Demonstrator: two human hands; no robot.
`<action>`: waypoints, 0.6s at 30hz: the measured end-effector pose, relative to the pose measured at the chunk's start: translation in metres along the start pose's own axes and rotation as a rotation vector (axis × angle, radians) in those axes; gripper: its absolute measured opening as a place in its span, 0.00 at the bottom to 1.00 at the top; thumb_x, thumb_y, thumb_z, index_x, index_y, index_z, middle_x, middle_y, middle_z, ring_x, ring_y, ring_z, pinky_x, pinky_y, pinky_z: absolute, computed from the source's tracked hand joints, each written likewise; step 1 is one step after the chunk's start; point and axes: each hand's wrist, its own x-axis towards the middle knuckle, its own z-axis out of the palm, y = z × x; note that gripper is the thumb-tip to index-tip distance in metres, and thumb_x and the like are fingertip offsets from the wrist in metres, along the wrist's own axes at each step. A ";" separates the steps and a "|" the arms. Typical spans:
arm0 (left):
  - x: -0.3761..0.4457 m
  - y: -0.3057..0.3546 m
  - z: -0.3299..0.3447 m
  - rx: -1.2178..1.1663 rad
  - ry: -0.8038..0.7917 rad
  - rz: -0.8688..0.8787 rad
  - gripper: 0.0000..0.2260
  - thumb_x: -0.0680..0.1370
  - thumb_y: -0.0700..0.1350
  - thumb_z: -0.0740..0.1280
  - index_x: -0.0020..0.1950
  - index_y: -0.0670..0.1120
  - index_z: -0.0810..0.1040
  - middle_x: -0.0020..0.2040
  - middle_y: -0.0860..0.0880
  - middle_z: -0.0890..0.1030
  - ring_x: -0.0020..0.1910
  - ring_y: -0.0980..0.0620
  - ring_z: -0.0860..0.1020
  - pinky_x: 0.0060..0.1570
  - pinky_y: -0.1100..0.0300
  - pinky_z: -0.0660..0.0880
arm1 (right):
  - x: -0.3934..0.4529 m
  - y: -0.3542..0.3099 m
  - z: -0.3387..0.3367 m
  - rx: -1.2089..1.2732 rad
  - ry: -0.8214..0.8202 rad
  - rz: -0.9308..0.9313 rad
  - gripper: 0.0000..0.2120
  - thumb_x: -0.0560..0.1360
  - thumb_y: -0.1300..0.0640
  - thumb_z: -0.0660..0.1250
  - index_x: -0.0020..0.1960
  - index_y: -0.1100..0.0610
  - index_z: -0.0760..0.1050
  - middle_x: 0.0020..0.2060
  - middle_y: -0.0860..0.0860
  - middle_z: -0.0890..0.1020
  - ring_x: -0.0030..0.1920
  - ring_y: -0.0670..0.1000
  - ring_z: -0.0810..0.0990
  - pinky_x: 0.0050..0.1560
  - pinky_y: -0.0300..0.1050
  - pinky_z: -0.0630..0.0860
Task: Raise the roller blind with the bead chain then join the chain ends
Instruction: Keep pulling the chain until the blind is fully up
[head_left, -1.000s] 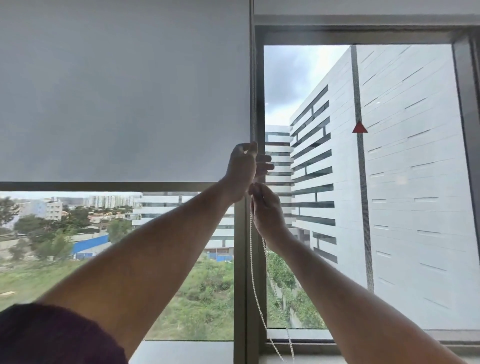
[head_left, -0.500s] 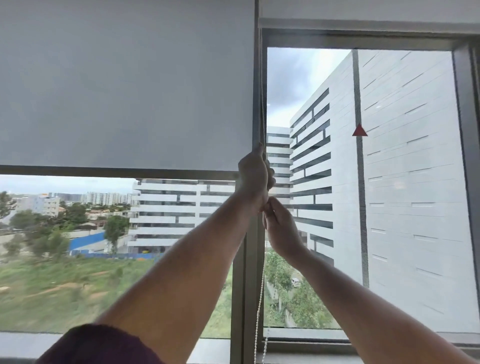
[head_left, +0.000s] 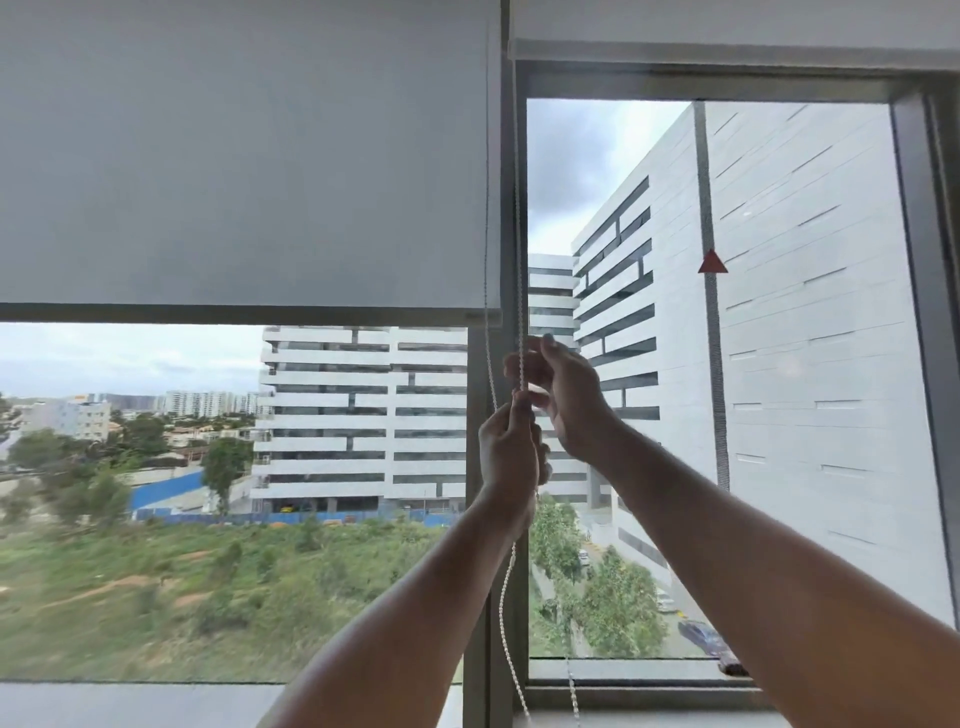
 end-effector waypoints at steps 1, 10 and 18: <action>-0.002 -0.002 -0.001 0.011 0.008 -0.004 0.19 0.85 0.49 0.61 0.33 0.51 0.69 0.27 0.51 0.61 0.19 0.57 0.57 0.21 0.65 0.53 | 0.005 -0.012 0.008 0.077 -0.004 0.020 0.16 0.87 0.51 0.54 0.54 0.56 0.79 0.41 0.53 0.86 0.42 0.53 0.83 0.46 0.49 0.77; -0.021 0.001 0.004 0.112 -0.033 0.053 0.19 0.86 0.50 0.59 0.34 0.51 0.66 0.25 0.50 0.60 0.21 0.54 0.56 0.22 0.62 0.54 | 0.023 -0.043 0.040 0.188 0.103 -0.032 0.13 0.85 0.58 0.58 0.53 0.52 0.81 0.22 0.44 0.66 0.20 0.44 0.58 0.20 0.36 0.54; -0.021 -0.004 -0.016 0.239 -0.098 0.005 0.21 0.85 0.55 0.58 0.33 0.49 0.69 0.26 0.50 0.69 0.23 0.52 0.66 0.25 0.62 0.65 | 0.006 -0.023 0.041 -0.031 0.125 -0.251 0.12 0.85 0.59 0.61 0.49 0.52 0.83 0.26 0.45 0.69 0.23 0.42 0.62 0.23 0.36 0.59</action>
